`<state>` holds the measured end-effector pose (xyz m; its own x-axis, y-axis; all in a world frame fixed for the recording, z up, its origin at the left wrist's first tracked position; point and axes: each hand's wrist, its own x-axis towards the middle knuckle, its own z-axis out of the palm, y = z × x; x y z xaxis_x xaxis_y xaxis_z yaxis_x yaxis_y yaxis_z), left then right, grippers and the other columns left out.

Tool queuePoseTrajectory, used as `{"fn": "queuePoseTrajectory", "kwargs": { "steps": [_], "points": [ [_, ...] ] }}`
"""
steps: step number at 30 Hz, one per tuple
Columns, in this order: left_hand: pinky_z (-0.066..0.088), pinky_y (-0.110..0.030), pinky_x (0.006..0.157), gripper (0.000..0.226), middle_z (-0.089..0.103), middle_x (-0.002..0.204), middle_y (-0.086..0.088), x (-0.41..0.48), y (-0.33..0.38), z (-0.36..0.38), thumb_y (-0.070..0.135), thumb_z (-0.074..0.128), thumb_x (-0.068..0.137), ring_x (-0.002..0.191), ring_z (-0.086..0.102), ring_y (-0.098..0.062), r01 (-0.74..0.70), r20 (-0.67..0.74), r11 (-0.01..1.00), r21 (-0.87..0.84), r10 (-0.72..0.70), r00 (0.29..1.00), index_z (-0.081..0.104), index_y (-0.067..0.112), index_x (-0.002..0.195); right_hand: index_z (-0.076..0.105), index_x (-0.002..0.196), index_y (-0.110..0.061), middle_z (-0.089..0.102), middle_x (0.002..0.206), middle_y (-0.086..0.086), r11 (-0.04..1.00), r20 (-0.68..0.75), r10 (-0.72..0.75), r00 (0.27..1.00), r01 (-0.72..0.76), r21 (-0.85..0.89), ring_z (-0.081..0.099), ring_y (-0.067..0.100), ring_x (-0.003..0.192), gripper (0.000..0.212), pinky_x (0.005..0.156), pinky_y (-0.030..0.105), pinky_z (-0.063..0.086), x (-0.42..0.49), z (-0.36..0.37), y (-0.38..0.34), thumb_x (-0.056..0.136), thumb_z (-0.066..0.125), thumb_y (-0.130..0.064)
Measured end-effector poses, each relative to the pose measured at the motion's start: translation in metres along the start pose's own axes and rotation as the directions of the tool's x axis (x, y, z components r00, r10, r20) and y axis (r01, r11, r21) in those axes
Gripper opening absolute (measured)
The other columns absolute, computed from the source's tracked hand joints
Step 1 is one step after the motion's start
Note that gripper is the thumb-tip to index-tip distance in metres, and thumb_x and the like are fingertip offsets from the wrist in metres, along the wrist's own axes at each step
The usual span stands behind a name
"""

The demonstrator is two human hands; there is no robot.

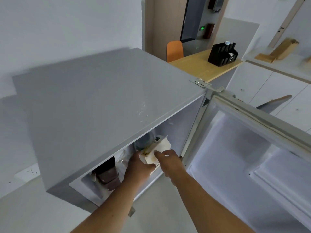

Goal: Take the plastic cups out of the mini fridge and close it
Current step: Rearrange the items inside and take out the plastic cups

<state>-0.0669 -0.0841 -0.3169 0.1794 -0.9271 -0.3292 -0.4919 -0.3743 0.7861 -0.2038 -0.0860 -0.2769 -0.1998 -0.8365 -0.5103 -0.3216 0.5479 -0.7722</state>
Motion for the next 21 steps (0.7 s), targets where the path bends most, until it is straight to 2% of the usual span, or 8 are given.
{"fn": "queuePoseTrajectory", "kwargs": {
  "steps": [3, 6, 9, 11, 13, 16, 18, 21],
  "points": [
    [0.042, -0.024, 0.075, 0.081, 0.061, 0.12, 0.003, 0.014, -0.006, 0.007, 0.035, 0.087, 0.073, 0.1, 0.057, -0.014, 0.002, -0.003, 1.0, -0.004, -0.002, 1.0, 0.046, 0.018, 0.14, 0.055, 0.117, -0.028, 0.06, 0.097, -0.01, 0.997, -0.002, -0.007, 1.0, 0.007, -0.074, 0.06, 0.01, 0.082, 0.059, 0.084, 0.037, 0.055, 0.018, 0.005, -0.001, 0.077, 0.065, -0.069],
    [0.045, -0.021, 0.07, 0.076, 0.061, 0.108, 0.008, 0.027, -0.013, 0.013, 0.031, 0.088, 0.07, 0.098, 0.064, -0.016, -0.009, -0.013, 1.0, -0.003, 0.008, 1.0, 0.05, 0.016, 0.134, 0.057, 0.116, -0.025, 0.059, 0.094, -0.012, 0.989, 0.019, -0.061, 0.998, 0.063, -0.136, 0.056, 0.006, 0.08, 0.067, 0.071, 0.031, 0.049, 0.031, 0.011, -0.005, 0.069, 0.061, -0.073],
    [0.045, -0.013, 0.067, 0.063, 0.067, 0.101, 0.009, 0.029, -0.019, 0.02, 0.032, 0.089, 0.068, 0.095, 0.068, -0.011, -0.052, -0.028, 0.998, 0.028, 0.053, 0.998, 0.059, 0.015, 0.121, 0.058, 0.102, -0.033, 0.064, 0.098, -0.008, 0.978, 0.024, -0.099, 0.995, 0.101, -0.181, 0.06, 0.009, 0.08, 0.051, 0.067, 0.031, 0.049, 0.039, 0.014, -0.008, 0.07, 0.057, -0.073],
    [0.048, -0.017, 0.068, 0.067, 0.067, 0.107, 0.006, 0.024, -0.019, 0.025, 0.037, 0.088, 0.067, 0.095, 0.068, -0.012, -0.037, -0.025, 0.999, -0.016, 0.037, 0.999, 0.057, 0.018, 0.123, 0.055, 0.095, -0.035, 0.065, 0.099, -0.006, 0.975, 0.035, -0.116, 0.993, 0.121, -0.185, 0.065, 0.013, 0.084, 0.047, 0.07, 0.035, 0.053, 0.041, 0.013, -0.008, 0.068, 0.055, -0.073],
    [0.048, -0.016, 0.067, 0.064, 0.066, 0.109, 0.009, 0.018, -0.019, 0.032, 0.037, 0.088, 0.067, 0.092, 0.065, -0.002, -0.017, -0.024, 0.997, -0.081, 0.015, 1.0, 0.056, 0.027, 0.122, 0.052, 0.106, -0.035, 0.062, 0.105, -0.003, 0.957, 0.045, -0.141, 0.989, 0.148, -0.251, 0.065, 0.02, 0.09, 0.046, 0.074, 0.038, 0.055, 0.043, 0.009, -0.007, 0.072, 0.057, -0.066],
    [0.046, -0.005, 0.065, 0.045, 0.066, 0.102, 0.02, 0.011, -0.017, 0.045, 0.028, 0.087, 0.073, 0.087, 0.061, 0.016, -0.016, -0.024, 0.977, -0.21, 0.011, 1.0, 0.055, 0.041, 0.102, 0.049, 0.126, -0.028, 0.055, 0.109, 0.002, 0.897, 0.053, -0.208, 0.977, 0.212, -0.387, 0.063, 0.026, 0.091, 0.046, 0.073, 0.038, 0.057, 0.053, -0.004, -0.004, 0.083, 0.06, -0.044],
    [0.051, -0.016, 0.078, 0.04, 0.071, 0.104, 0.019, 0.01, -0.011, 0.052, 0.025, 0.084, 0.074, 0.091, 0.064, 0.011, 0.025, 0.019, 0.949, -0.315, -0.02, 1.0, 0.06, 0.037, 0.103, 0.047, 0.13, -0.026, 0.049, 0.106, 0.004, 0.844, 0.034, -0.261, 0.965, 0.245, -0.476, 0.062, 0.029, 0.09, 0.042, 0.071, 0.038, 0.057, 0.062, -0.013, -0.002, 0.091, 0.057, -0.036],
    [0.053, -0.043, 0.097, 0.039, 0.076, 0.107, 0.005, 0.013, 0.002, 0.062, 0.022, 0.071, 0.07, 0.104, 0.069, -0.014, 0.095, 0.137, 0.873, -0.479, -0.032, 0.99, 0.068, 0.023, 0.109, 0.046, 0.134, -0.024, 0.044, 0.105, 0.005, 0.732, 0.005, -0.379, 0.925, 0.304, -0.61, 0.061, 0.032, 0.084, 0.036, 0.063, 0.035, 0.051, 0.076, -0.02, -0.002, 0.098, 0.05, -0.027]
  ]
}}
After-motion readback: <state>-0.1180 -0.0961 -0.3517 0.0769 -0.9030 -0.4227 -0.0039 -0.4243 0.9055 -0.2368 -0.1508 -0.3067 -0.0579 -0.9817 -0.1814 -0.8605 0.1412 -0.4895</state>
